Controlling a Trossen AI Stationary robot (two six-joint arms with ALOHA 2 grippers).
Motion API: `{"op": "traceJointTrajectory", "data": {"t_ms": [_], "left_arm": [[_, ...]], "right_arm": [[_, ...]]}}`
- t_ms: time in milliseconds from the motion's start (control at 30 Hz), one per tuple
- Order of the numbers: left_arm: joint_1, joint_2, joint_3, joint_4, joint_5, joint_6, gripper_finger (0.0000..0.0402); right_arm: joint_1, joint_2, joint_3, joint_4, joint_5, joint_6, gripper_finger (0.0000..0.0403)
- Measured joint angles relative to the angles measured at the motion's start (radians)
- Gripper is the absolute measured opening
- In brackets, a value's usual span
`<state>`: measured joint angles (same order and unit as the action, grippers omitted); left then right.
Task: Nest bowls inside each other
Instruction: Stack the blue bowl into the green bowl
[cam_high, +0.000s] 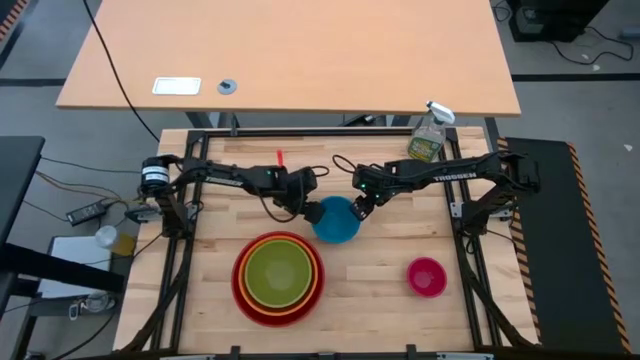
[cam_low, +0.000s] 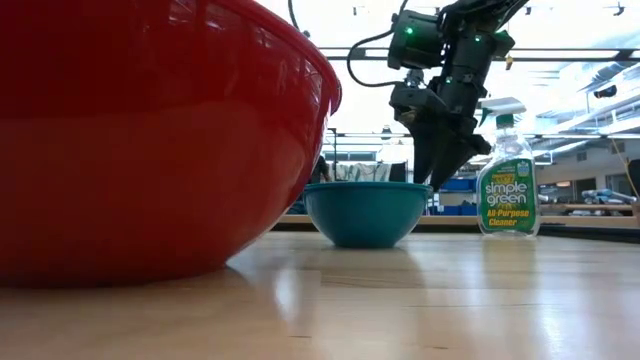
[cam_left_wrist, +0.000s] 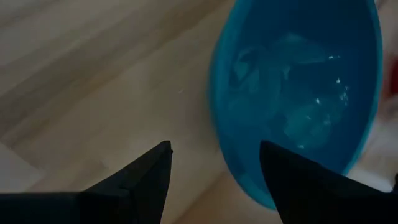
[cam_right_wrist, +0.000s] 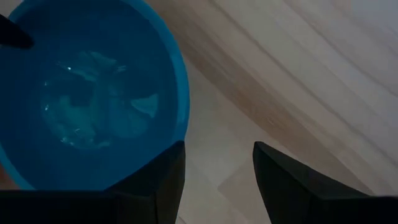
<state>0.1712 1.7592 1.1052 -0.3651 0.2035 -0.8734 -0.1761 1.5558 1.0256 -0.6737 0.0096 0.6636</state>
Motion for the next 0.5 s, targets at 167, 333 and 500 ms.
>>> {"op": "traceJointTrajectory", "data": {"t_ms": [167, 333, 500], "left_arm": [[-0.015, 0.03, 0.0, 0.039, -0.026, -0.03, 0.0245], [-0.018, 0.039, 0.001, 0.008, -0.041, -0.007, 0.0211], [-0.015, 0.043, 0.001, -0.043, -0.094, 0.038, 0.0144]], "right_arm": [[0.013, 0.0, 0.001, 0.016, 0.001, 0.007, 0.0195], [0.026, 0.0, 0.001, 0.02, -0.004, 0.006, 0.0195], [0.026, -0.025, 0.001, -0.018, -0.007, -0.008, 0.0195]]}}
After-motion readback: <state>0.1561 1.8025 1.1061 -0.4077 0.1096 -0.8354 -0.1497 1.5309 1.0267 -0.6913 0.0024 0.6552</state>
